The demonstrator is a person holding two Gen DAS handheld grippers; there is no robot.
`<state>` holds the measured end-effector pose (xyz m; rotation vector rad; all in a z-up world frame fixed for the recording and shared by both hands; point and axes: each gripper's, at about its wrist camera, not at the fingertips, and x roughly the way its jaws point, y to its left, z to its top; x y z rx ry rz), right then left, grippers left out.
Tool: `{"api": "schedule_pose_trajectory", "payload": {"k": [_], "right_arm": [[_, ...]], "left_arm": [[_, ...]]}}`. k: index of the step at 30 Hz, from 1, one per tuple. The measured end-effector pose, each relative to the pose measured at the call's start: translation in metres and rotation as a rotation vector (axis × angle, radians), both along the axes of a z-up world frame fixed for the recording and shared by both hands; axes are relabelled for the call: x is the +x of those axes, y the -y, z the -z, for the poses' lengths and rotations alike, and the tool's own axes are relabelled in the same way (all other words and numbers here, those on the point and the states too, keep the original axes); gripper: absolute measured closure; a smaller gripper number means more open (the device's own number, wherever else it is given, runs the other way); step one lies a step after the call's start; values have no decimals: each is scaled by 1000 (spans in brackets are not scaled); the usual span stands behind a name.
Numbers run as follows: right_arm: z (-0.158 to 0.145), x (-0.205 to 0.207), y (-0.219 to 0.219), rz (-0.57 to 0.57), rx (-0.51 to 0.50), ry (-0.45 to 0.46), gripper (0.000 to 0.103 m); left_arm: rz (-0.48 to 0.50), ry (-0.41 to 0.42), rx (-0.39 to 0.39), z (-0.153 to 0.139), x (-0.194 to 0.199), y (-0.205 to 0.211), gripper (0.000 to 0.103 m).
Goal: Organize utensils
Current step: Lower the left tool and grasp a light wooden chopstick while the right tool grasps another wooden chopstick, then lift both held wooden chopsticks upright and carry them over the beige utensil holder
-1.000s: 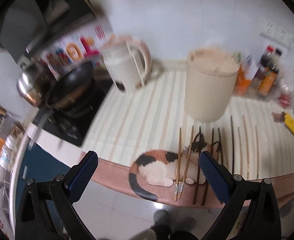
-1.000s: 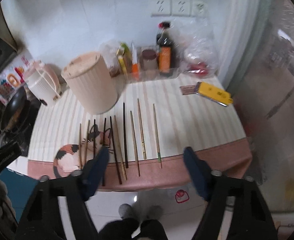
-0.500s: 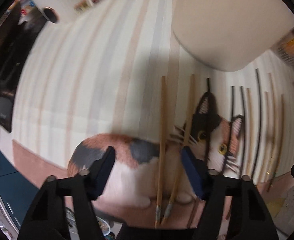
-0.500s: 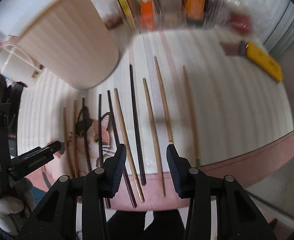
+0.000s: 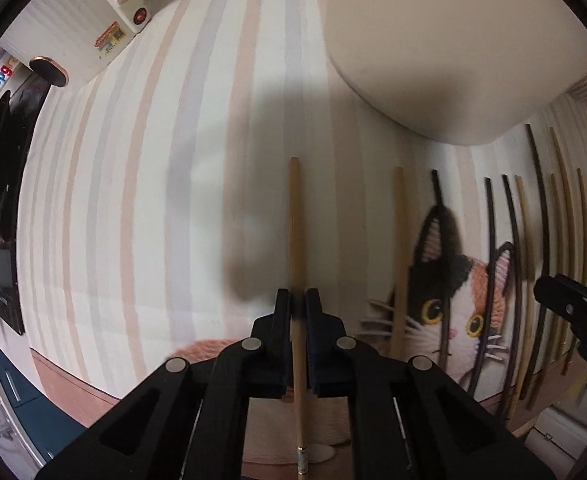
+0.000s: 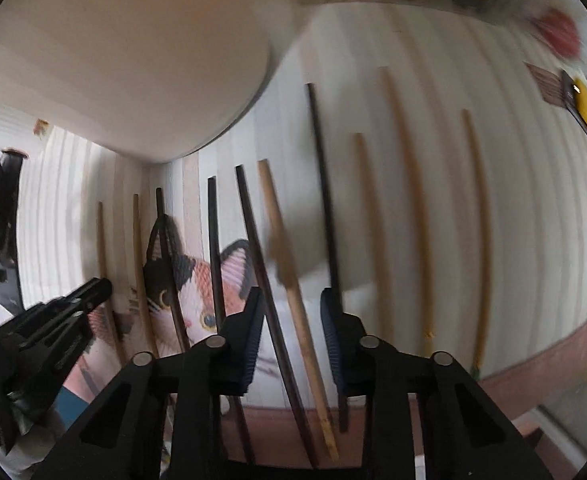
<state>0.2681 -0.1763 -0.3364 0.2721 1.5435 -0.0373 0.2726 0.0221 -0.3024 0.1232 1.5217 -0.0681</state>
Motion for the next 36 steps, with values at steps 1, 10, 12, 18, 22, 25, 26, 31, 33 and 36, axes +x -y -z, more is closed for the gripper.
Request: {"api": "schedule_pose_trajectory", "payload": {"k": [1, 10, 12, 18, 22, 25, 26, 31, 33, 36], "right_arm": [[4, 2, -3, -9, -18, -8, 78], [13, -1, -8, 36, -94, -50, 96], [11, -5, 2, 87, -62, -80, 96], [9, -7, 1, 88, -85, -121, 95], [8, -4, -7, 55, -137, -141, 95], [7, 0, -15, 52, -152, -149, 95], [7, 0, -17, 51, -154, -149, 95], [19, 24, -27, 43, -169, -155, 94], [21, 29, -30, 38, -181, -161, 94], [23, 32, -38, 32, -191, -170, 94]], "left_arm": [[2, -2, -6, 0, 2, -2, 98], [11, -6, -46, 0, 8, -29, 98], [16, -6, -58, -2, 16, -40, 98], [54, -6, -75, 0, 12, -51, 95], [41, -11, -78, 2, 15, -54, 95], [18, -12, -76, 2, 20, -52, 95], [15, -10, -74, 2, 22, -51, 95], [23, 7, -56, 1, 17, -42, 97], [26, 14, -47, 3, 13, -38, 98], [16, 24, -46, 3, 14, -34, 98]]}}
